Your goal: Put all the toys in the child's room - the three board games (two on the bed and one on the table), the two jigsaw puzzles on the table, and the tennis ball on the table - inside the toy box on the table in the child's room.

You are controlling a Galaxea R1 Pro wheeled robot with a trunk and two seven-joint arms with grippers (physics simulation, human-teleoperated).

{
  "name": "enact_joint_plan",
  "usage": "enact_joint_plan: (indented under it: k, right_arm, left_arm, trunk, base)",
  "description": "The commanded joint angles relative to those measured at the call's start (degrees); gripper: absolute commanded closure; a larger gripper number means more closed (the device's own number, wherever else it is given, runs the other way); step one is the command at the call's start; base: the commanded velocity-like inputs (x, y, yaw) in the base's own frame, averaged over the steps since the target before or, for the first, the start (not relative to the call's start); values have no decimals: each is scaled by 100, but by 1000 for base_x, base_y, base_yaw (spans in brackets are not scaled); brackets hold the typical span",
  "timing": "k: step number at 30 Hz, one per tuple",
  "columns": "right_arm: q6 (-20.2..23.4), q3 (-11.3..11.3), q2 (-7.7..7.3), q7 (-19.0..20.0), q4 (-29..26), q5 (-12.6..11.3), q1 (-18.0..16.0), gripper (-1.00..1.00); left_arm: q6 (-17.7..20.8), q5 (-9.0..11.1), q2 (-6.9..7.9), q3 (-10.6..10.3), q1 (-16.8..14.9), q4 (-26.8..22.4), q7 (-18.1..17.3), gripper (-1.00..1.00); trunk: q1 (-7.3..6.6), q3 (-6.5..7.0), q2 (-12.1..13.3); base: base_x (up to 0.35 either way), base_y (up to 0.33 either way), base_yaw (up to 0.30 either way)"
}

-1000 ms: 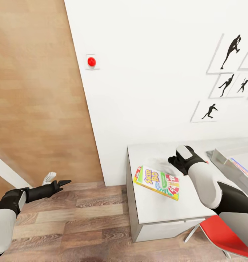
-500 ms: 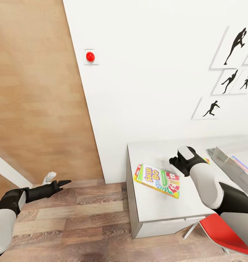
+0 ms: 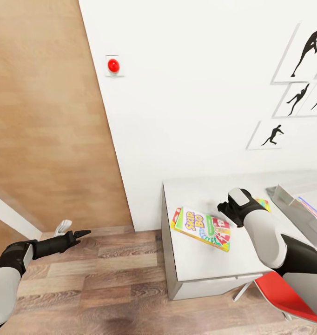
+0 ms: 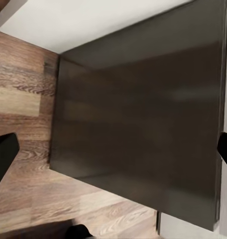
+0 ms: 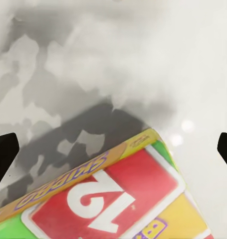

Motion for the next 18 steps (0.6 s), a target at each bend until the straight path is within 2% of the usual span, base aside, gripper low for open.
enact_joint_plan:
  k: [1, 18]
  right_arm:
    - [25, 10, -2, -34, -9, -41, 10, -100]
    - [47, 10, -2, -19, -18, -39, 95, -100]
  left_arm:
    - [45, -54, -4, 49, -9, -4, -39, -100]
    - [45, -54, -10, 50, -9, -4, -37, -100]
  trunk:
    - [3, -20, -12]
    - [3, -180, -12]
  base:
    - [0, 0, 0]
    - [0, 0, 0]
